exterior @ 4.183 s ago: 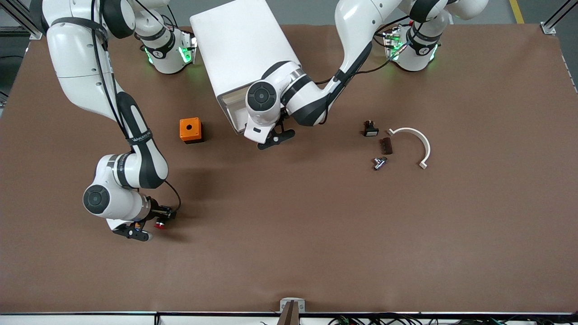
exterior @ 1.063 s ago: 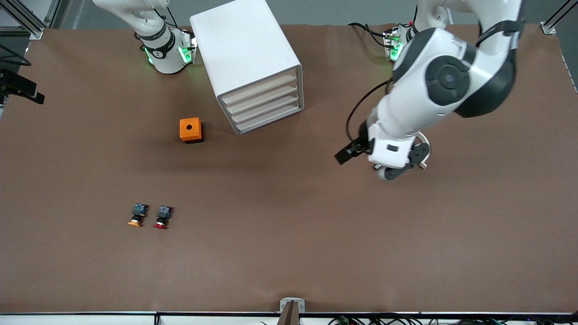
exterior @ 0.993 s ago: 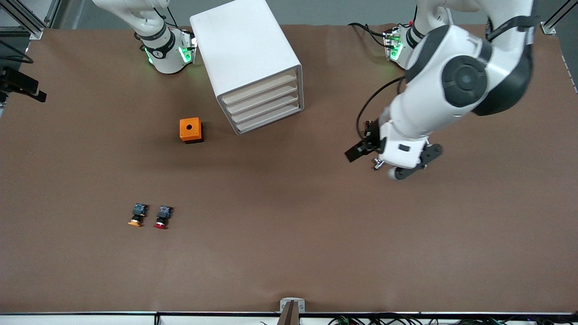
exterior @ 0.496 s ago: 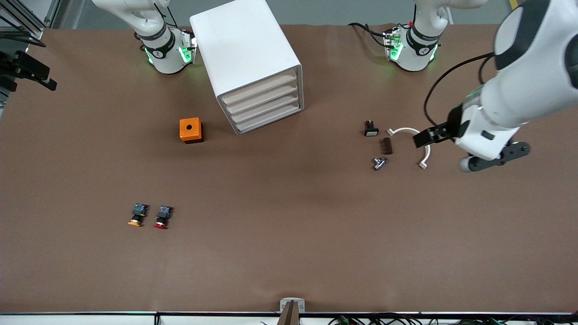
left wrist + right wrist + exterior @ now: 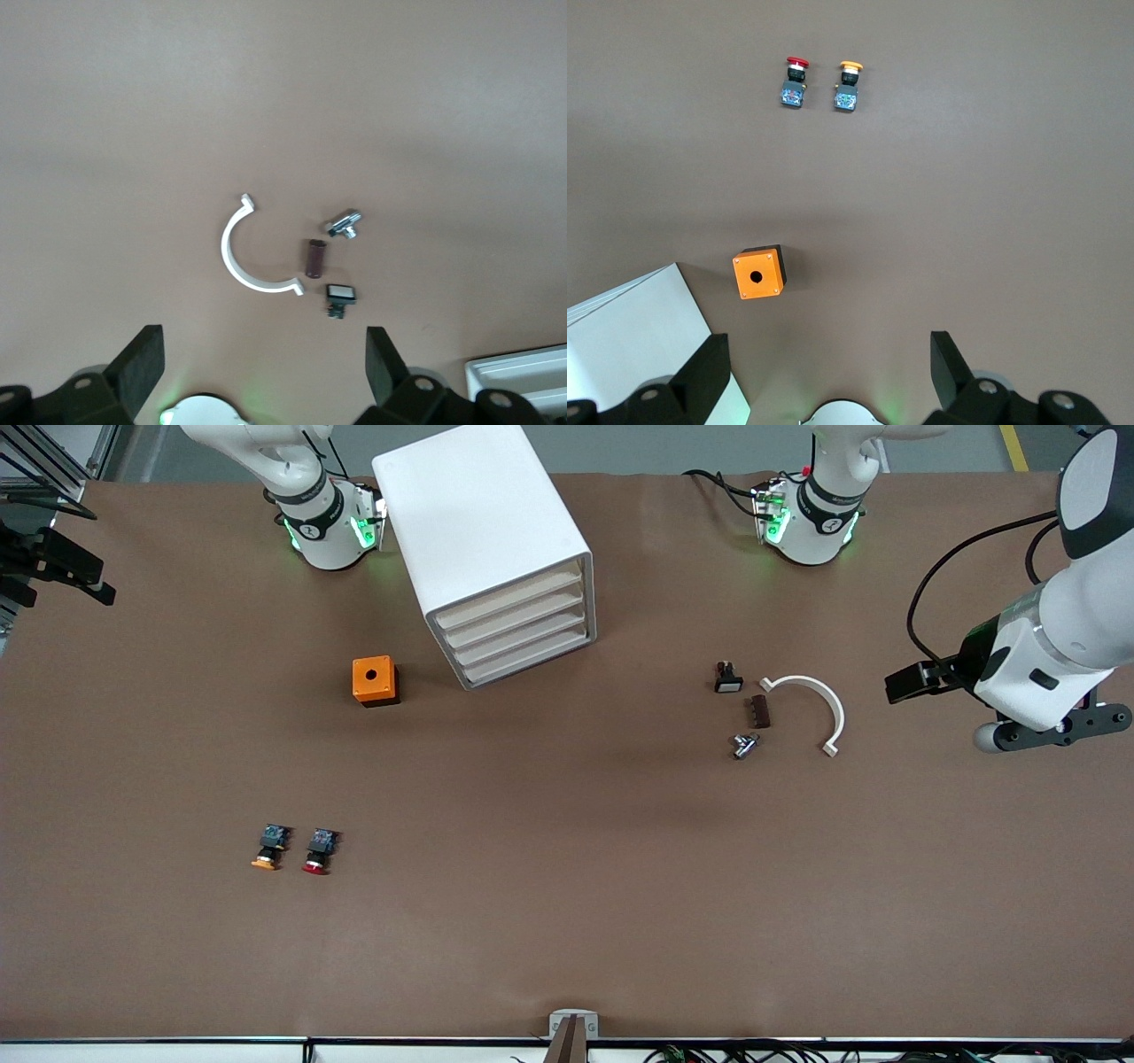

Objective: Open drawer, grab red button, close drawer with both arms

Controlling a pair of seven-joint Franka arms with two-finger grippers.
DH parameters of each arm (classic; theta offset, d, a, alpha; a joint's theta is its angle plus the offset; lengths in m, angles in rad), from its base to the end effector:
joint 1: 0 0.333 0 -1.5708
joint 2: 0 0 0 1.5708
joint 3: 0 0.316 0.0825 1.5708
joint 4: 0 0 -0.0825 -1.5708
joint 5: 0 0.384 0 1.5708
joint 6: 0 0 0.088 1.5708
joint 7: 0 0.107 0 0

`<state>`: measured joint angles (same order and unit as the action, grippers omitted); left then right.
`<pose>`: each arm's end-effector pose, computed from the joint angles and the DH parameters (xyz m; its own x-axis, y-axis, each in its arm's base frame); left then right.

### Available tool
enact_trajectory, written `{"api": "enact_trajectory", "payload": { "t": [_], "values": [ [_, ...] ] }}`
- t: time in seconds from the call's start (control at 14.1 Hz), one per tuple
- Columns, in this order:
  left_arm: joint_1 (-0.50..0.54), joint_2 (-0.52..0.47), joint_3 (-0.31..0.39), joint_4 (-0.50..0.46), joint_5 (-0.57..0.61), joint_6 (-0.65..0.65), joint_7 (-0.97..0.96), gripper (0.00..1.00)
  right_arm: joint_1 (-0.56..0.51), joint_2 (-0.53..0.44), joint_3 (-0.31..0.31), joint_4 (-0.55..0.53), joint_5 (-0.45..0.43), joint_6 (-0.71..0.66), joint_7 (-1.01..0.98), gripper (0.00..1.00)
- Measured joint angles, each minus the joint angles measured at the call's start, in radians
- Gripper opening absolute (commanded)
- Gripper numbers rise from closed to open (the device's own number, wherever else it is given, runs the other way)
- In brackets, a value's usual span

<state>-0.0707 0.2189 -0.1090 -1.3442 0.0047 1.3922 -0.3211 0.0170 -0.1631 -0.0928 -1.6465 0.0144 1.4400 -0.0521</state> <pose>0.5925 -0.0993 0.5893 0.9757 0.1429 -0.1661 0.1389 -0.9897 -0.0353 0.4873 -0.0397 0.6629 0.9989 -0.0199 -0.0424 -0.0212 -0.9993 -0.0316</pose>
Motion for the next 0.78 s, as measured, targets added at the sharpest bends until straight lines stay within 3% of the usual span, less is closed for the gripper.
{"api": "enact_trajectory", "payload": {
  "t": [0.28, 0.57, 0.78],
  "values": [
    [0.043, -0.058, 0.015, -0.087, 0.004, 0.037, 0.09, 1.0, 0.033, 0.0, 0.013, -0.001, -0.001, 0.017, 0.081, 1.0],
    [0.085, -0.188, 0.018, -0.287, 0.004, 0.188, 0.134, 1.0, 0.036, 0.0, 0.014, -0.032, -0.003, 0.06, 0.086, 1.0],
    [0.084, -0.24, 0.017, -0.336, 0.004, 0.22, 0.134, 1.0, 0.036, 0.0, 0.014, -0.043, -0.005, 0.084, 0.085, 1.0]
  ]
}}
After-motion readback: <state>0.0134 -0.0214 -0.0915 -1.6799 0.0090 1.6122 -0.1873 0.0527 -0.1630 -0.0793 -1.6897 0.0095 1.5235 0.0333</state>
